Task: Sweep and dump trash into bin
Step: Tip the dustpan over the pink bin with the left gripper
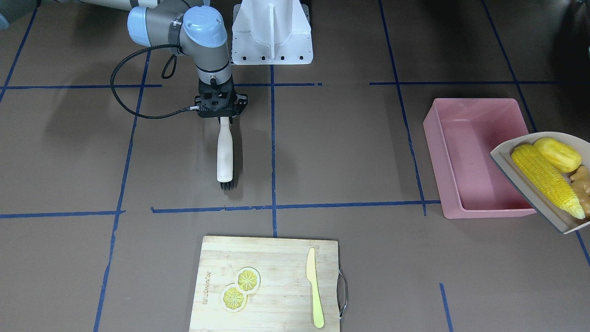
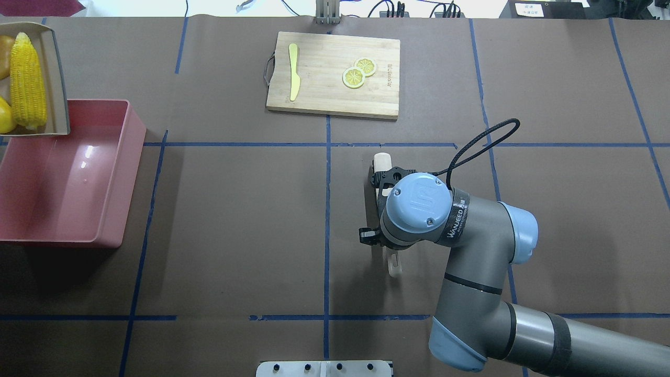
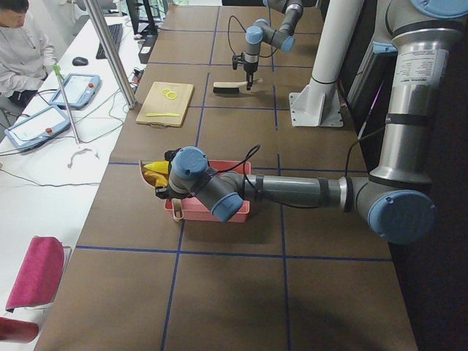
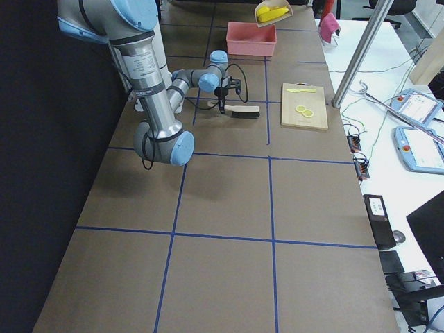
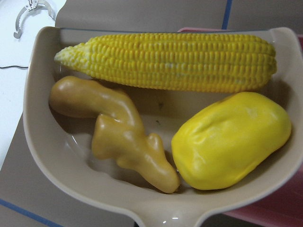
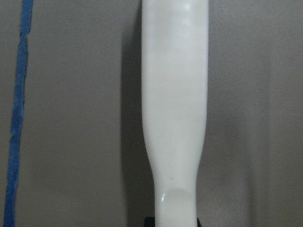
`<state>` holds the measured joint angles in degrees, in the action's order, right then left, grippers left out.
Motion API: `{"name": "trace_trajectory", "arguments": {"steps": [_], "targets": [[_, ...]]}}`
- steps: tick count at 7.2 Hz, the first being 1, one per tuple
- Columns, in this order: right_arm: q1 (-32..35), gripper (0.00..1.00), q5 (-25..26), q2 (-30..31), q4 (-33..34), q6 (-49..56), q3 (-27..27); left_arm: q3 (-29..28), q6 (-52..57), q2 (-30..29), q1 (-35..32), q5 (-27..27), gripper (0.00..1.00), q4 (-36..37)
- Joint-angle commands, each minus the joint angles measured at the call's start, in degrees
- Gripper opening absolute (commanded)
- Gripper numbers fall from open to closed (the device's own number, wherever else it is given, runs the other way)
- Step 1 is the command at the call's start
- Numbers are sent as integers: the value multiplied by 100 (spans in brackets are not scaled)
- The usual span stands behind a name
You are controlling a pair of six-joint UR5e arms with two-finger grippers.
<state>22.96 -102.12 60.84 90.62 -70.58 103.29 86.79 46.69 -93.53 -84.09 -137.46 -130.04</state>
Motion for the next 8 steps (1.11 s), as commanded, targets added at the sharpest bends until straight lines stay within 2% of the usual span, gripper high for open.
{"name": "trace_trajectory", "arguments": {"steps": [1,3,7,8], "targets": [[6,0,-1,6,0,0,7,40,915,-16,6,681,0,354],[-2,0,-10,6,0,0,7,58,1909,-42,-11,1149,0,759],[15,0,-10,24,-9,0,7,110,2511,-138,41,1256,0,778],[6,0,-10,15,-9,0,7,241,2781,-165,68,1457,0,909]]}}
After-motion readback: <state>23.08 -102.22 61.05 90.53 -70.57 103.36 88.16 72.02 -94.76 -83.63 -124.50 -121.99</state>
